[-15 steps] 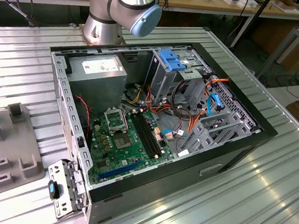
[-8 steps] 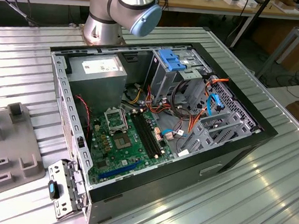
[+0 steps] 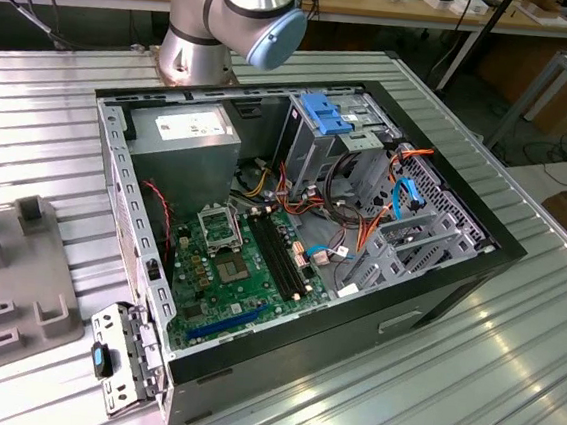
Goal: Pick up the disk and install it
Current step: 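Pick up the disk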
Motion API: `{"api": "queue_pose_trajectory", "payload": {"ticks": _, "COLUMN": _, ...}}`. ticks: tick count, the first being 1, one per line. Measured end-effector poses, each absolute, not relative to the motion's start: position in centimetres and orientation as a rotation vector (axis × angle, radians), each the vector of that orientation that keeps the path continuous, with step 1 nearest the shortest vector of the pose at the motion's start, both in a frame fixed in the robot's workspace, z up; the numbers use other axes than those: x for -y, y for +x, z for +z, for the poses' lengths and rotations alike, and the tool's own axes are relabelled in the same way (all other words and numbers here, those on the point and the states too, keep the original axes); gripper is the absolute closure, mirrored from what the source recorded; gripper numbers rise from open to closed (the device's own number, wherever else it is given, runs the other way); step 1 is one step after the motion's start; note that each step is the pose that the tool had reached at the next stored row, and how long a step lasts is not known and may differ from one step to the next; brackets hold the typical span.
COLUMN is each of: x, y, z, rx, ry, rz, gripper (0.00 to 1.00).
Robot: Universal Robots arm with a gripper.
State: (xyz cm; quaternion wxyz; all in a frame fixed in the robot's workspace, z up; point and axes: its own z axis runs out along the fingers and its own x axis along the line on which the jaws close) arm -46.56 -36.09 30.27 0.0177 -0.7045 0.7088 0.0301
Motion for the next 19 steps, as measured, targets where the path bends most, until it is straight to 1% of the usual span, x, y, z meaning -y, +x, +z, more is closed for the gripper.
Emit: {"api": "queue_pose_trajectory", "payload": {"ticks": 19, "x": 36.09, "y": -46.56, "z": 30.48, "rx": -2.208, "ry": -2.182, "rz": 0.093, "gripper": 0.63}}
